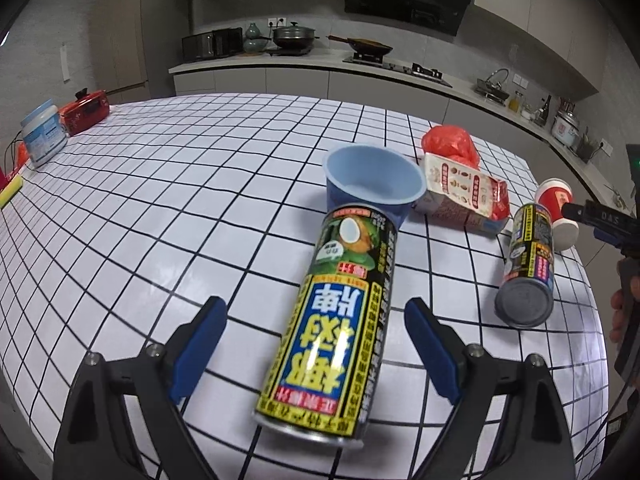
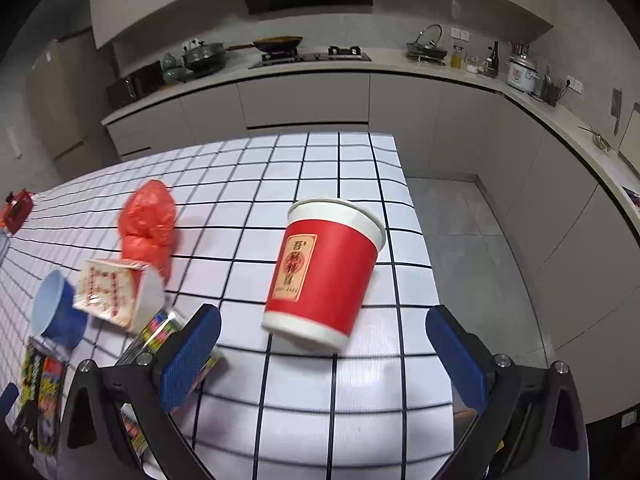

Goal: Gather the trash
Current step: 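Grasp the green-yellow spray can with the left tool while the right tool grasps the red paper cup, then carry the spray can and red paper cup in both tools over the bin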

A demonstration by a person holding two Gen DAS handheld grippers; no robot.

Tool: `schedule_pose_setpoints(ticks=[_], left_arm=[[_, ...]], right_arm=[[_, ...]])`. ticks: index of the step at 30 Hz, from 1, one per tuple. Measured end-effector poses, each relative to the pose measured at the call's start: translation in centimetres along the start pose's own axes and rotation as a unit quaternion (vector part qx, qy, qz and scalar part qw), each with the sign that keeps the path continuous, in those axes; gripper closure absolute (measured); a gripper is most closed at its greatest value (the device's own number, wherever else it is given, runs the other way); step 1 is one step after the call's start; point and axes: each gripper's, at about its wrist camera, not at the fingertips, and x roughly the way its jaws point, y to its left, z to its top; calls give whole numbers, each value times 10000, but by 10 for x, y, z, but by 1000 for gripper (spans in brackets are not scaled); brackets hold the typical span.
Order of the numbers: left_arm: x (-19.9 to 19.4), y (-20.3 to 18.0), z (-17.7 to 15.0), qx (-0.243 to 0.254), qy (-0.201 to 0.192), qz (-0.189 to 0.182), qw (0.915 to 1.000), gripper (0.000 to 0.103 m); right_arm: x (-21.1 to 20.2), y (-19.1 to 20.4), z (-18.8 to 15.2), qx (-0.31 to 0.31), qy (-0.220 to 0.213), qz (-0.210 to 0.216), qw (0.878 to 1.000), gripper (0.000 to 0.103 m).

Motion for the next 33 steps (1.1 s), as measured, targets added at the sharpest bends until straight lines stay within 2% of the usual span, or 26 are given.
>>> schedule_pose_setpoints(ticks=[3,6,8,12,14,16,33], left_arm=[[8,2,2,-21,87,-10,10000,17],[13,5,4,-66,153,12,9999,20],[17,8,4,-130,205,19,9997,28],[22,16,3,-259,248,129,9993,34],[24,23,1,-358,259,169,9989,42],[26,24,2,-391,268,202,9987,48],[24,27,13,-556,50,174,9983,49]], right_arm=[[12,2,4,-9,91,-46,9999,0],[19,3,5,7,127,-60,9999,8],[23,5,5,-19,189,-54,9998,15],[31,8,4,-99,251,-84,9996,21],[34,7,4,-115,287,-60,9995,35],[35,7,3,-142,295,-11,9995,36],[13,9,0,-278,123,128,9995,38]])
